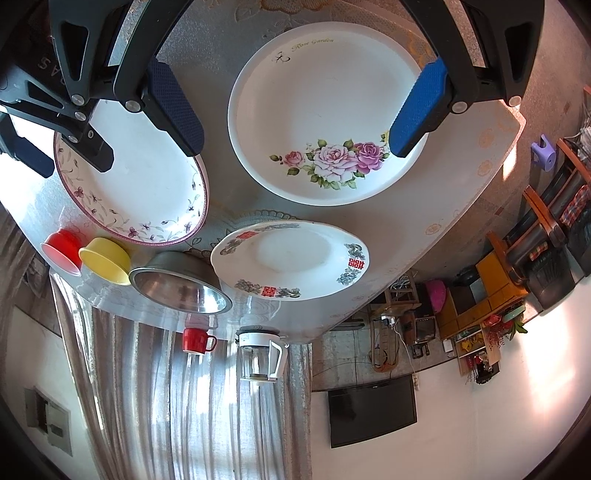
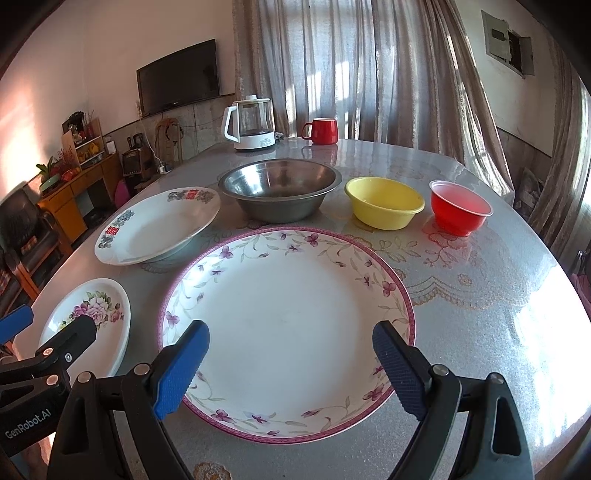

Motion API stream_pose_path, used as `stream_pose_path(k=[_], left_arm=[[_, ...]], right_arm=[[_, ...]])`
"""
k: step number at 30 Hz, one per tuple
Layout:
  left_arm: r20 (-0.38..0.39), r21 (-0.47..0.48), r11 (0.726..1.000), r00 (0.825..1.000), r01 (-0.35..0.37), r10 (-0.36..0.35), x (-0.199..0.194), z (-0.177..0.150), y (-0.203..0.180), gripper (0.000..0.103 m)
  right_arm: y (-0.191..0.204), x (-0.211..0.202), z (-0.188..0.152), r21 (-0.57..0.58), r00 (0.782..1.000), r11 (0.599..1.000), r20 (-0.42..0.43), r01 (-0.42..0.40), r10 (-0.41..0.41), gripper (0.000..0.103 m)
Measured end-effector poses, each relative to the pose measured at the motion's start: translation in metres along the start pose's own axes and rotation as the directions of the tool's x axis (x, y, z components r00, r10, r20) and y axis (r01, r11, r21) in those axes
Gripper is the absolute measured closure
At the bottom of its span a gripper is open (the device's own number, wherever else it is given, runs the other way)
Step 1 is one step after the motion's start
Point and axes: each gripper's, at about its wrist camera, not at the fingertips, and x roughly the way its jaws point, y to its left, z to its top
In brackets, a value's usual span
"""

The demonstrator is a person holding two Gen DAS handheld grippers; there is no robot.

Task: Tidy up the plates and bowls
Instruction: 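Move the left tool toward the purple-rimmed floral plate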

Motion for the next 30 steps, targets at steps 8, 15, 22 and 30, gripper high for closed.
stream_pose_path(k=[8, 15, 22, 30], left_arm=[[-0.002, 0.008, 1.0, 1.0, 0.008, -0.008, -0.003, -0.001, -0.003, 0.002], [-0.007, 0.012, 1.0, 1.0, 0.019, -0.019, -0.003, 0.0, -0.004, 0.002], [-0.012, 0.021, 0.999, 0.999, 0.031, -0.031, -0.003, 0.001, -0.006, 0.002], [-0.017, 0.029, 0.998, 0.999, 0.05, -0.049, -0.003, 0.001, -0.009, 0.002]], right_arm=[[-0.002, -0.001, 0.0, 0.006, 1.0, 1.0, 0.005, 0.002, -0.002, 0.011], [-0.005, -0.002, 0.0, 0.014, 1.0, 1.0, 0.003, 0.004, -0.004, 0.011], [-0.007, -0.002, 0.001, 0.017, 1.0, 1.0, 0.006, 0.005, -0.005, 0.011], [-0.012, -0.002, 0.001, 0.028, 1.0, 1.0, 0.003, 0.013, -0.013, 0.011]])
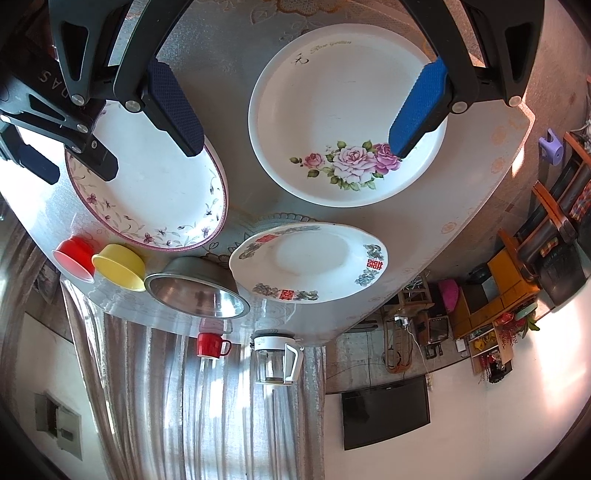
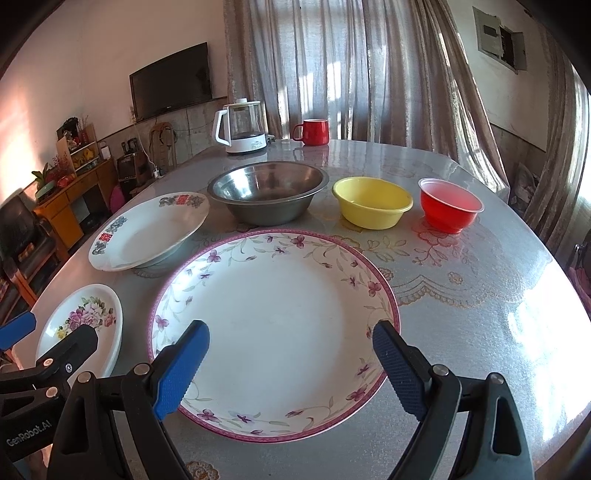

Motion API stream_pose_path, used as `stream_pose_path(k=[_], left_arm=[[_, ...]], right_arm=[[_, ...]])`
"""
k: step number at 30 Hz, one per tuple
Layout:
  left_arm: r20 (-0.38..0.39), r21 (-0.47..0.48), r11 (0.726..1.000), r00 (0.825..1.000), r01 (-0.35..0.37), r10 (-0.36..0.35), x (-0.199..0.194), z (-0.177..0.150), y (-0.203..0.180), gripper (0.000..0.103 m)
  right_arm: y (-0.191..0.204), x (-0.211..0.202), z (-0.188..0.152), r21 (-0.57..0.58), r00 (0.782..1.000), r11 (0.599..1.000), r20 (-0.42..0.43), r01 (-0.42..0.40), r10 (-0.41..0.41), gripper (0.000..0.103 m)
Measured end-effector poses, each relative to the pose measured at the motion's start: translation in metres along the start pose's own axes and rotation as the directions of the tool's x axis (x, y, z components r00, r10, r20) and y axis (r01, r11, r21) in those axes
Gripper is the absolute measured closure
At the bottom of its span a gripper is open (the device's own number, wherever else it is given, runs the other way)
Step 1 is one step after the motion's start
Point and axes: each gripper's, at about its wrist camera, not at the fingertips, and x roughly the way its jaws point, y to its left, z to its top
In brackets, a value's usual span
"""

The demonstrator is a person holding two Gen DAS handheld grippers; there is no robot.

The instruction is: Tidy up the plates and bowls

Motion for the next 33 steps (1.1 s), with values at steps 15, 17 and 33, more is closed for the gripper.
stream_pose_path(k=[15, 17, 33], left_arm=[[-0.011, 0.018, 0.999, 0.999, 0.035, -0.035, 0.003, 0.004, -0.008, 0.002], [-0.011, 0.022, 0.999, 0.999, 0.039, -0.039, 0.003, 0.005, -0.009, 0.002], [-0.038, 0.071, 0.981, 0.983, 0.18, -0.177, 0.009, 0.013, -0.027, 0.002]], right_arm=[[-0.019, 0.001, 0.003, 0.039, 1.0, 0.999, 0.002, 0.025, -0.025, 0.011], [-0.022, 0.003, 0.003, 0.046, 1.0, 0.998, 0.0, 0.029, -0.029, 0.011], [-0.047, 0.008, 0.007, 0.092, 0.998, 0.994, -0.016, 0.054, -0.053, 0.011]])
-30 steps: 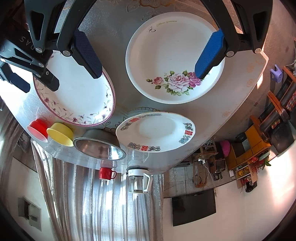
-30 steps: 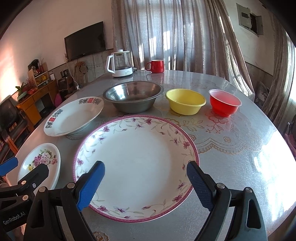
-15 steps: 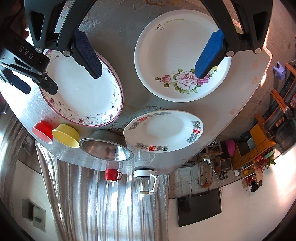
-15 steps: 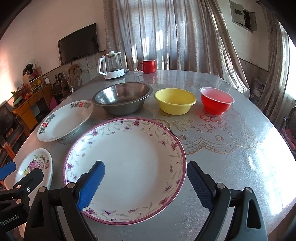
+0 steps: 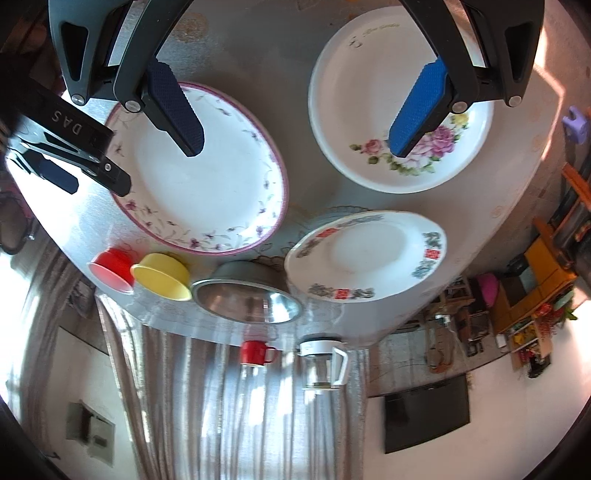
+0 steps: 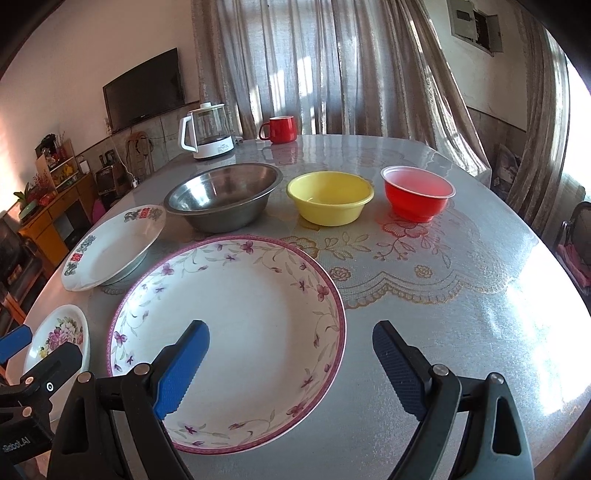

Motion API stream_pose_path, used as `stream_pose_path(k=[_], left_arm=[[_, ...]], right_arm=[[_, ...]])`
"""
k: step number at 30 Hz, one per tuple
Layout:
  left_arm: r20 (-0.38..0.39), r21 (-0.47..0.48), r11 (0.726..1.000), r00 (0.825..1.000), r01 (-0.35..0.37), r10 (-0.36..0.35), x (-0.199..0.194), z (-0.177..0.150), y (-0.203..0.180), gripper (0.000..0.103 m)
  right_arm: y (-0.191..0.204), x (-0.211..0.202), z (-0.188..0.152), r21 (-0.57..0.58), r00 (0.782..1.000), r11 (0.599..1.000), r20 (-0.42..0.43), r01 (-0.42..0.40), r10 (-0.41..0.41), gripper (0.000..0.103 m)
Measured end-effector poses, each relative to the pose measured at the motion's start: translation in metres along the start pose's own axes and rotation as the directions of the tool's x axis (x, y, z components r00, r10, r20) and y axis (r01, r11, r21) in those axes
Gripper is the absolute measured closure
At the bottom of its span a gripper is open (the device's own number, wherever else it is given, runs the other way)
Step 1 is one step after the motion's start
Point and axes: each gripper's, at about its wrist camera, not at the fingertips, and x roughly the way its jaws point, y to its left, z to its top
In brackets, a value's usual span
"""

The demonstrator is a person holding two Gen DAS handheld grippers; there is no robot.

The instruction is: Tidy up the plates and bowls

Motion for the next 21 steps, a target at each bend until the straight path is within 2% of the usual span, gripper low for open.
stream_pose_path(k=[4, 7, 9, 11, 12, 14, 17, 18, 19, 20, 21], left_arm=[[-0.02, -0.004, 0.991, 0.991, 0.134, -0.134, 0.007, 0.007, -0.001, 0.002], [-0.045, 0.005, 0.981, 0.98, 0.196, -0.196, 0.016, 0.018, -0.003, 0.003], [-0.062, -0.019, 0.976, 0.974, 0.219, -0.22, 0.022, 0.025, 0.0, 0.005], [-0.09, -0.043, 0.96, 0.956, 0.276, -0.279, 0.031, 0.032, 0.005, 0.013], [-0.101, -0.048, 0.958, 0.953, 0.282, -0.285, 0.035, 0.034, 0.006, 0.014], [-0.118, -0.052, 0.953, 0.946, 0.299, -0.303, 0.043, 0.038, 0.007, 0.026], [-0.163, -0.047, 0.945, 0.931, 0.324, -0.327, 0.056, 0.04, 0.005, 0.037], [-0.178, -0.051, 0.944, 0.927, 0.326, -0.329, 0.06, 0.039, 0.005, 0.041], [-0.199, -0.058, 0.943, 0.922, 0.328, -0.333, 0.065, 0.039, 0.006, 0.049], [-0.187, -0.05, 0.949, 0.93, 0.313, -0.316, 0.067, 0.04, 0.007, 0.049], [-0.196, -0.05, 0.949, 0.929, 0.31, -0.314, 0.07, 0.04, 0.007, 0.05]], right_arm=[[-0.016, 0.005, 0.004, 0.031, 1.0, 0.999, -0.013, 0.01, -0.01, 0.011], [-0.028, 0.012, 0.005, 0.039, 0.999, 0.999, -0.045, 0.014, -0.012, 0.013], [-0.035, 0.017, 0.004, 0.053, 0.998, 0.999, -0.07, 0.012, -0.008, 0.019], [-0.04, 0.023, 0.002, 0.058, 0.996, 0.998, -0.091, 0.01, -0.005, 0.03], [-0.041, 0.025, 0.001, 0.058, 0.995, 0.998, -0.102, 0.0, 0.005, 0.034], [-0.042, 0.029, -0.002, 0.053, 0.992, 0.998, -0.122, -0.021, 0.027, 0.052], [-0.042, 0.034, -0.005, 0.049, 0.989, 0.998, -0.147, -0.025, 0.032, 0.066], [-0.044, 0.035, -0.006, 0.056, 0.988, 0.998, -0.15, -0.036, 0.044, 0.067], [-0.044, 0.035, -0.006, 0.056, 0.987, 0.998, -0.15, -0.041, 0.049, 0.067], [-0.044, 0.035, -0.006, 0.053, 0.987, 0.998, -0.151, -0.044, 0.051, 0.067], [-0.044, 0.035, -0.006, 0.049, 0.987, 0.998, -0.152, -0.047, 0.054, 0.067]])
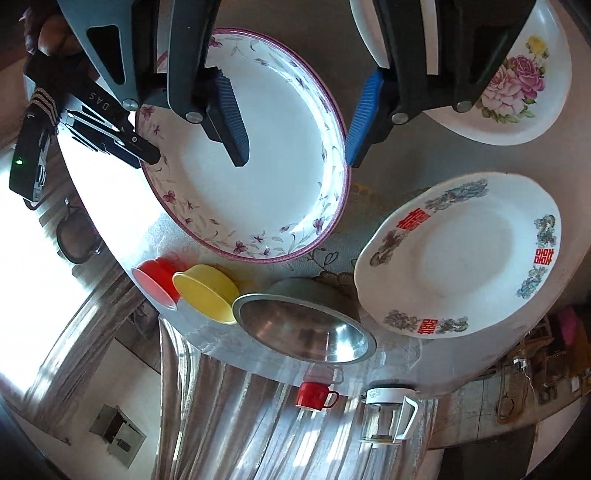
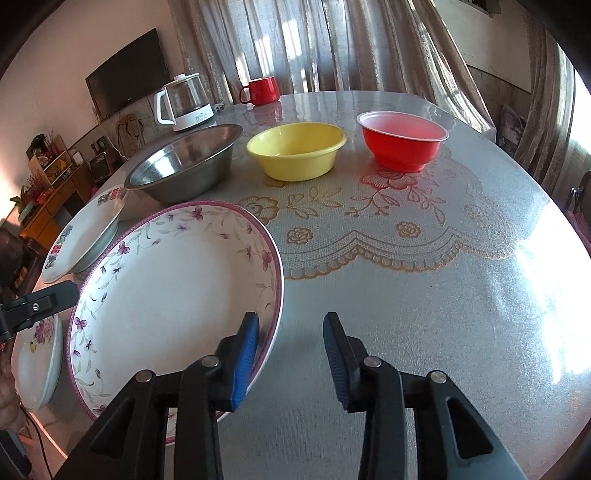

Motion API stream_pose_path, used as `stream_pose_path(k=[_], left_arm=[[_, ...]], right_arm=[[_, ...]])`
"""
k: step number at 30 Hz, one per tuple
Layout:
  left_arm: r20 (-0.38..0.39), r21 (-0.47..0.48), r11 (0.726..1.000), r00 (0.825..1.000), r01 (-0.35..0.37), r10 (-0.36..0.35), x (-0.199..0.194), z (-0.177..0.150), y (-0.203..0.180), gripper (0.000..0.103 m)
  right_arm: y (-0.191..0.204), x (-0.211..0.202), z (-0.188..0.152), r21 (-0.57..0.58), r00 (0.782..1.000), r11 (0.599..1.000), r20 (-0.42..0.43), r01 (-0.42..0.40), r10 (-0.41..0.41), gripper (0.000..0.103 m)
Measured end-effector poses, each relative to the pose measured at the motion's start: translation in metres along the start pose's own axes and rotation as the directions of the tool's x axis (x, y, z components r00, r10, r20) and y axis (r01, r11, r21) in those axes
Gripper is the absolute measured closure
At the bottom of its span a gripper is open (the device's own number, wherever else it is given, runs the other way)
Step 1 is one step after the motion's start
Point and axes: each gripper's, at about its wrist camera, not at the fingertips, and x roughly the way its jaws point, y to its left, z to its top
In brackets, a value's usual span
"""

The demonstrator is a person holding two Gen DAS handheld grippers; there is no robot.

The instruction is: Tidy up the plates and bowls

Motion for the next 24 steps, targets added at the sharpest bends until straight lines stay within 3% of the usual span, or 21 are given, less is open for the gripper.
stream_pose_path(k=[6, 9, 10, 11, 12, 15, 18, 24], left_arm=[[-0.015, 0.056, 0.998, 1.0, 0.009, -0.008, 0.006, 0.009, -0.002, 0.051], [-0.087, 0.085, 0.993, 0.993, 0.087, -0.079, 0.02, 0.011, -0.011, 0.058], [-0.104, 0.098, 0.994, 0.994, 0.052, -0.041, 0.026, 0.01, -0.015, 0.057], [-0.098, 0.112, 0.994, 0.995, -0.008, 0.019, 0.03, 0.008, -0.017, 0.065], [-0.088, 0.111, 0.993, 0.996, -0.026, 0.036, 0.03, 0.006, -0.018, 0.065], [-0.054, 0.11, 0.994, 0.998, 0.017, -0.011, 0.016, 0.003, -0.021, 0.063], [-0.009, 0.114, 0.994, 1.0, 0.001, 0.0, 0.004, 0.006, -0.02, 0.059], [-0.037, 0.06, 0.998, 0.999, -0.028, 0.03, 0.009, 0.014, 0.0, 0.057]], right_arm=[[0.0, 0.005, 0.0, -0.01, 0.999, 0.999, -0.02, -0.049, 0.049, 0.067], [0.003, 0.006, 0.001, -0.04, 0.998, 0.997, -0.024, -0.059, 0.058, 0.067], [0.004, 0.006, 0.001, -0.048, 0.998, 0.997, -0.025, -0.065, 0.063, 0.067], [0.004, 0.006, 0.001, -0.056, 0.997, 0.996, -0.025, -0.069, 0.067, 0.067], [0.004, 0.006, 0.001, -0.063, 0.997, 0.995, -0.026, -0.072, 0.071, 0.067], [0.003, 0.007, 0.001, -0.078, 0.996, 0.993, -0.027, -0.084, 0.082, 0.067], [0.004, 0.008, 0.002, -0.083, 0.996, 0.993, -0.028, -0.084, 0.081, 0.067], [0.003, 0.008, 0.002, -0.073, 0.996, 0.994, -0.025, -0.085, 0.083, 0.067]])
